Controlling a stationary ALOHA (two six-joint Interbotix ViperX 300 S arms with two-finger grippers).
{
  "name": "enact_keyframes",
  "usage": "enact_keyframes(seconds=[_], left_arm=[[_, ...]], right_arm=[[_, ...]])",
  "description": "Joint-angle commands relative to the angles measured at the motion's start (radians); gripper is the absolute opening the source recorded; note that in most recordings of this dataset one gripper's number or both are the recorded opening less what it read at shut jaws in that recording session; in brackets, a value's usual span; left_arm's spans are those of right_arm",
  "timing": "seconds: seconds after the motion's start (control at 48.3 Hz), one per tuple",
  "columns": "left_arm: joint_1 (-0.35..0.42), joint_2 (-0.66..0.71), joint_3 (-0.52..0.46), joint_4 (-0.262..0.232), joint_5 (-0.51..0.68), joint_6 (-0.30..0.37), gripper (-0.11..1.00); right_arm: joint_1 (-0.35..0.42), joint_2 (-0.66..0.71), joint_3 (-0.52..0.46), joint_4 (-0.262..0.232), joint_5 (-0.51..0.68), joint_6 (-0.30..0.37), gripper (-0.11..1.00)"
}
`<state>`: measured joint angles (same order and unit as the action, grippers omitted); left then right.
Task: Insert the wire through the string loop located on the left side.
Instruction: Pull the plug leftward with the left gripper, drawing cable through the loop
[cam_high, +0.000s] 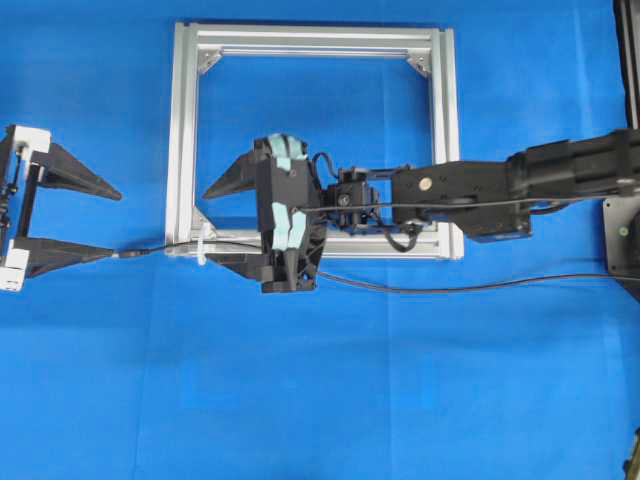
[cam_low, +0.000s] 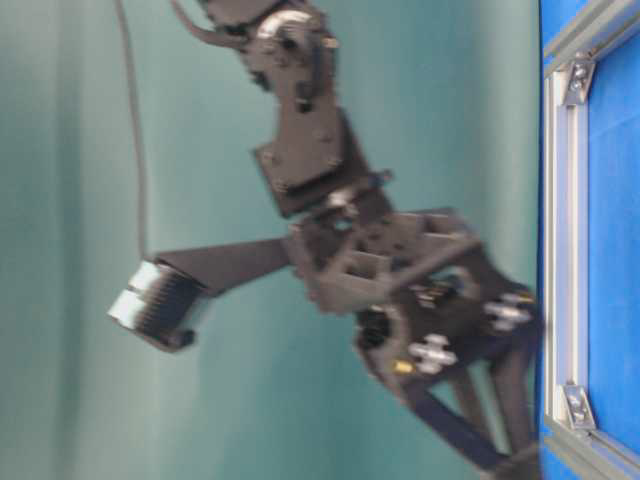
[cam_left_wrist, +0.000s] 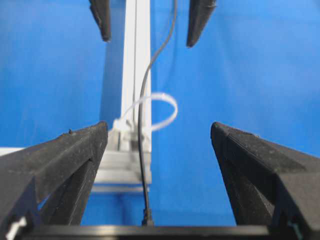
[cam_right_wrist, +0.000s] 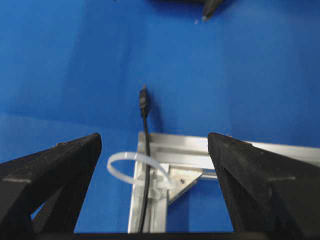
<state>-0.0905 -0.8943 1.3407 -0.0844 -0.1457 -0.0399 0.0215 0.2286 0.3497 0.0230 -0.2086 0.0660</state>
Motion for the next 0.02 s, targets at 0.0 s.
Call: enact_keyframes(seconds=[0.0], left_arm=[[0.009, -0.020, -0.031, 0.003, 0.003, 0.002, 0.80]], right_arm=[[0.003, -0.057, -0.012, -0.002, 0.012, -0.002, 0.94]])
